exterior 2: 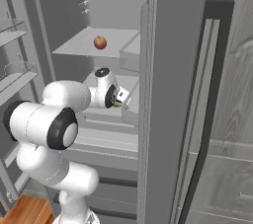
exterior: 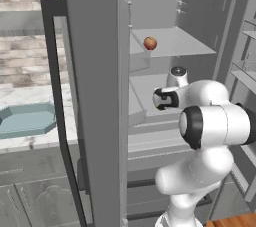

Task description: Pick the peach and banana from the fridge and place them inside the tupperware on the counter.

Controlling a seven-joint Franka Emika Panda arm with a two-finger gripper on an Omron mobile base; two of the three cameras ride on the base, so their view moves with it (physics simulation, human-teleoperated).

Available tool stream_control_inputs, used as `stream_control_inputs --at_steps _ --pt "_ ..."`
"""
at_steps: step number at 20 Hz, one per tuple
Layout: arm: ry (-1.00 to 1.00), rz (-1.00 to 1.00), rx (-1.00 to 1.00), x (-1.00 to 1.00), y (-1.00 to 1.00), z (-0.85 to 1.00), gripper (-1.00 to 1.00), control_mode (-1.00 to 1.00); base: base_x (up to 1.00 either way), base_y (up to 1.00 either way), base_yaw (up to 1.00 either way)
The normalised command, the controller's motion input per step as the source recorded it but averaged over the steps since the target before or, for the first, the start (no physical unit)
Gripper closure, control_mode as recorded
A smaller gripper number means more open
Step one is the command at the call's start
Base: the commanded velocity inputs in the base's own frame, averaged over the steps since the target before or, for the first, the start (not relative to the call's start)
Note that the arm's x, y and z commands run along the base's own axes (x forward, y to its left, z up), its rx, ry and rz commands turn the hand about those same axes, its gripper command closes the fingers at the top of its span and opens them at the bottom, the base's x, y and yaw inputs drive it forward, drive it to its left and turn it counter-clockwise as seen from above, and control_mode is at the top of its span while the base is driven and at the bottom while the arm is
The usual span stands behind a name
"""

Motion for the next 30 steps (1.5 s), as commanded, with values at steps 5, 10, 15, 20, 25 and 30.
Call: stream_control_inputs --at_steps 5,10,15,20,25,30 --pt "-0.01 0.0 0.0 0.25 0.0 -0.14 -1.0 -1.0 0.0 0.0 0.0" --pt "0.0 0.0 0.0 0.2 0.0 -0.14 -1.0 -1.0 0.0 0.0 0.0" --pt "0.0 0.0 0.05 0.25 0.0 -0.08 -1.0 -1.0 0.0 0.0 0.0" --pt "0.0 0.0 0.08 0.29 0.0 -0.02 -1.0 -1.0 0.0 0.0 0.0" --pt "0.0 0.0 0.07 0.3 0.0 -0.05 -1.0 -1.0 0.0 0.0 0.0" --pt "0.0 0.0 0.0 0.25 0.0 -0.22 -1.0 -1.0 0.0 0.0 0.0"
